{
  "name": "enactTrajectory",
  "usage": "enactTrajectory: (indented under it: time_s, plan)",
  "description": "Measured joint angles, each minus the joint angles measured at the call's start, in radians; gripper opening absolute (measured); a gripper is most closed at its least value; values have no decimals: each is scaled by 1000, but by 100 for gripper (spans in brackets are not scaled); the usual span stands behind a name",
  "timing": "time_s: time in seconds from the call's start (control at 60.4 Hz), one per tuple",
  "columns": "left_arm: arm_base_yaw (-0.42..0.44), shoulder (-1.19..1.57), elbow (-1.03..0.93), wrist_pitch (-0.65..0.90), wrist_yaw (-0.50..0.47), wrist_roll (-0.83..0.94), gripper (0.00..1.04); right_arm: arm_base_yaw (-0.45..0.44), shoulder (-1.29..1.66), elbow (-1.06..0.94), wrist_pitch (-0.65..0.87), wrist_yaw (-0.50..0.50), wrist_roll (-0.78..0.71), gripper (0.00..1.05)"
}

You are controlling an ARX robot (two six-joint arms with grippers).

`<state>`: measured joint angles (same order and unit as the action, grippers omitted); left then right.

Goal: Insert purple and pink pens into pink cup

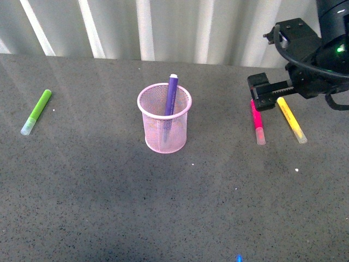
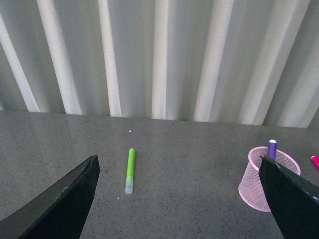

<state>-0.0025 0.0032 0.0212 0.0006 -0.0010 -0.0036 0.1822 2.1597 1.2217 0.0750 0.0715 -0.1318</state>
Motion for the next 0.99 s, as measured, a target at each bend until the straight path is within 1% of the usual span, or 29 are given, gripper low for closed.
enactTrajectory:
  time_s: [0.265,0.414,0.663,0.994]
  plan:
    - [0,0,0,0,0,0,98,17,79,106,-26,-21,15,98]
    - [0,0,0,0,0,0,98,17,126,154,-35,-47,64,98]
    - [0,0,0,0,0,0,98,31,186,186,-37,-74,131,98]
    - [0,0,0,0,0,0,98,37,225,195,-23,-80,163,98]
